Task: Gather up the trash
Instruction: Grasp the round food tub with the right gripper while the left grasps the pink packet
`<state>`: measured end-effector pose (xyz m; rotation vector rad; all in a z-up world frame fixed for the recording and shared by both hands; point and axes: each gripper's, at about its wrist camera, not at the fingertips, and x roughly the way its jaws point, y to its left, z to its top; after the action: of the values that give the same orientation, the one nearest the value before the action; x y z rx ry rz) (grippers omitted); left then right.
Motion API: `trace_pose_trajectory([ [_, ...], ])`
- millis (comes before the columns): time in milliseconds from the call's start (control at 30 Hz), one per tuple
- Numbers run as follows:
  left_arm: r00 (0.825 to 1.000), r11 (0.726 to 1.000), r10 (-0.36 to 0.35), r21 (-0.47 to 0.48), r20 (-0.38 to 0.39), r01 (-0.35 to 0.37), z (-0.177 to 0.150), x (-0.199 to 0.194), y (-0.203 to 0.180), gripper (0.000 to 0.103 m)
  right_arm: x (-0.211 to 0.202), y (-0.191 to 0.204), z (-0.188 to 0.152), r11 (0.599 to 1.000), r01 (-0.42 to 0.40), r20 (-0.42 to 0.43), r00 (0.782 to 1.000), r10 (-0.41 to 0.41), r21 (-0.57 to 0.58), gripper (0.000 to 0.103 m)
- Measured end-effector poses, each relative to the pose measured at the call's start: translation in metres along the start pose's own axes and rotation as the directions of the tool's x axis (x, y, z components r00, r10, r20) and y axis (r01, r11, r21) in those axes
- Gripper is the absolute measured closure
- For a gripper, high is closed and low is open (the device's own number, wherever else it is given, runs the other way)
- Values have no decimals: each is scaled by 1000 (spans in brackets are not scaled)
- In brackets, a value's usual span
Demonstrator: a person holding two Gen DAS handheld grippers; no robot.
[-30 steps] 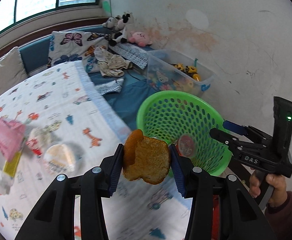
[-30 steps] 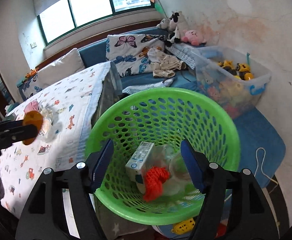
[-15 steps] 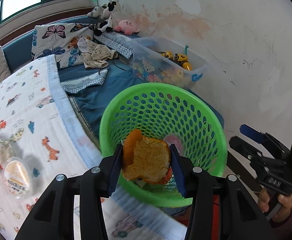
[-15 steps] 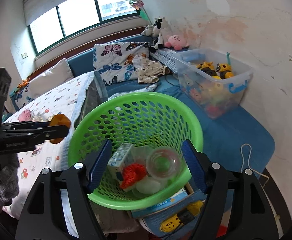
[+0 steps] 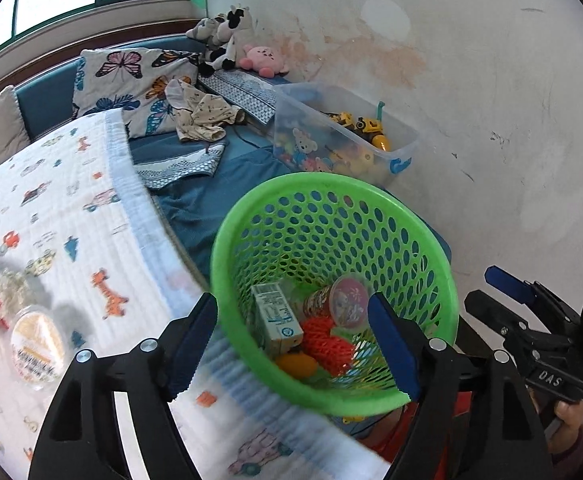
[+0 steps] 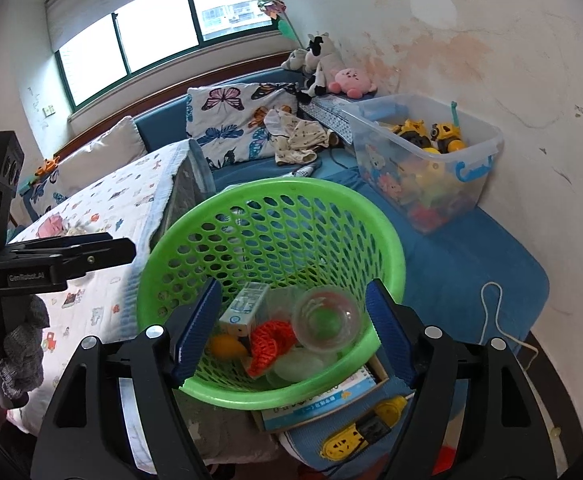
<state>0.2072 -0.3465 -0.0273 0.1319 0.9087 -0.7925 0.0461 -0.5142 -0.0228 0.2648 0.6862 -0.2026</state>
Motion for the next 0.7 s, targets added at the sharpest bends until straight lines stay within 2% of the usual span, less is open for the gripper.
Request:
trace_pose_trajectory([
  [333, 997, 994, 77, -80, 32, -74, -36, -49, 51, 27, 5, 40, 0, 997, -47, -12, 999, 46, -55, 27],
  [500, 990, 983, 134, -137, 49, -126, -58, -76, 86, 26, 11, 71, 1, 991, -77, -23, 997, 75, -107, 22],
  [700, 977, 959, 206, -209, 59, -190, -81, -106, 128, 26, 28, 112, 1, 977, -133, -55, 991, 126, -166, 22],
])
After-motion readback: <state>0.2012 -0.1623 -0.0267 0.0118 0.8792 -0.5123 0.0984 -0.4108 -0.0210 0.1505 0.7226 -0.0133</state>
